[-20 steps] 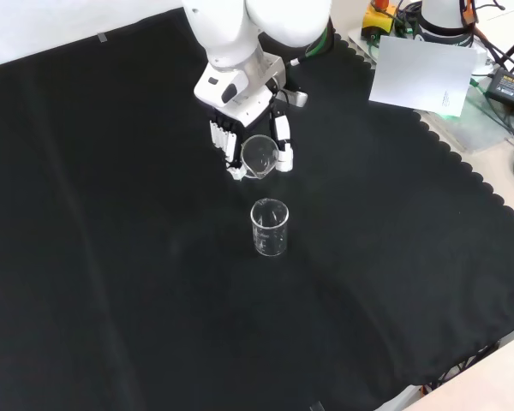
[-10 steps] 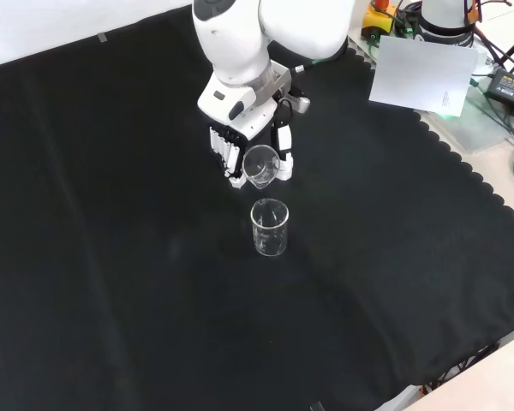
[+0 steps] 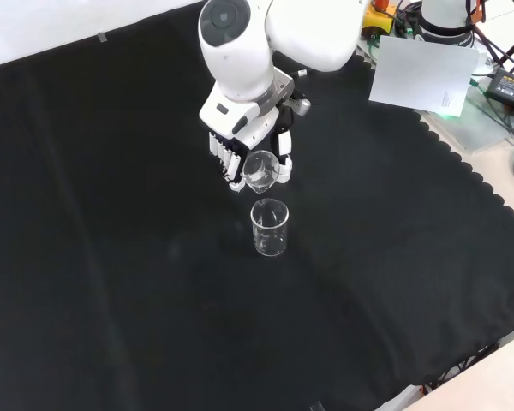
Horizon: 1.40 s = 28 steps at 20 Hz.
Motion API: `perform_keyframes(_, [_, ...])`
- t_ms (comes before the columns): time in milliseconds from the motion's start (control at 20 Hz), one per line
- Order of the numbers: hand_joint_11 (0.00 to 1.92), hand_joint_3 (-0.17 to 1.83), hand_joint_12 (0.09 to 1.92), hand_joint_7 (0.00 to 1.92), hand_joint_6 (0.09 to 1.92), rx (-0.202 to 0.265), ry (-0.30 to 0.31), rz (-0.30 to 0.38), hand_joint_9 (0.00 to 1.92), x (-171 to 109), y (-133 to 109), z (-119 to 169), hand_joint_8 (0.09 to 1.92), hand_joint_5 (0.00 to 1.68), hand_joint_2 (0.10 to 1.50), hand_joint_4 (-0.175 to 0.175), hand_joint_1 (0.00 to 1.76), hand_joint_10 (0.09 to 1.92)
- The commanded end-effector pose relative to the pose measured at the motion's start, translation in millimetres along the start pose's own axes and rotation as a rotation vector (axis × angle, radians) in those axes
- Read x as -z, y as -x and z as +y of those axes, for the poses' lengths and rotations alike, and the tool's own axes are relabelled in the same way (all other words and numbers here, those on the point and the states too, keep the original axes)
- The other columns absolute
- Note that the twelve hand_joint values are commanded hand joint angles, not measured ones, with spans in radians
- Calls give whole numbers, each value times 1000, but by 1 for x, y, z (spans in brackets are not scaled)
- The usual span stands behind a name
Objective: Pour the water from the handheld beaker into the one on the table.
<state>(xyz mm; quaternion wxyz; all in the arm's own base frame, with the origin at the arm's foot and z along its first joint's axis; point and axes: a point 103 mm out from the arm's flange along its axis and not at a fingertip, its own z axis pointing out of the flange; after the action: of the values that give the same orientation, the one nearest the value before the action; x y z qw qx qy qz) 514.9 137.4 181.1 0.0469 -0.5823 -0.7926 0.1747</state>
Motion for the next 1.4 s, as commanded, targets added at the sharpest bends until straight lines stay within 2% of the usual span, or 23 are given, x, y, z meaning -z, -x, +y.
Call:
perform_keyframes(50, [1194,620,876,1703,695,-8,-46,-61,1613,-2,-4,1,87,1253,689,95,1143,131])
perform_keyframes(400, [1201,625,875,1705,702,-32,-100,-122,1614,2,-10,1,87,1250,687,90,1144,131])
perform_keyframes(850, [1206,629,873,1706,707,-40,-154,-181,1615,12,-13,4,87,1248,686,87,1144,132])
perform_keyframes(1400, [1209,633,870,1707,714,-10,-171,-235,1615,17,-24,-1,87,1246,685,84,1144,133])
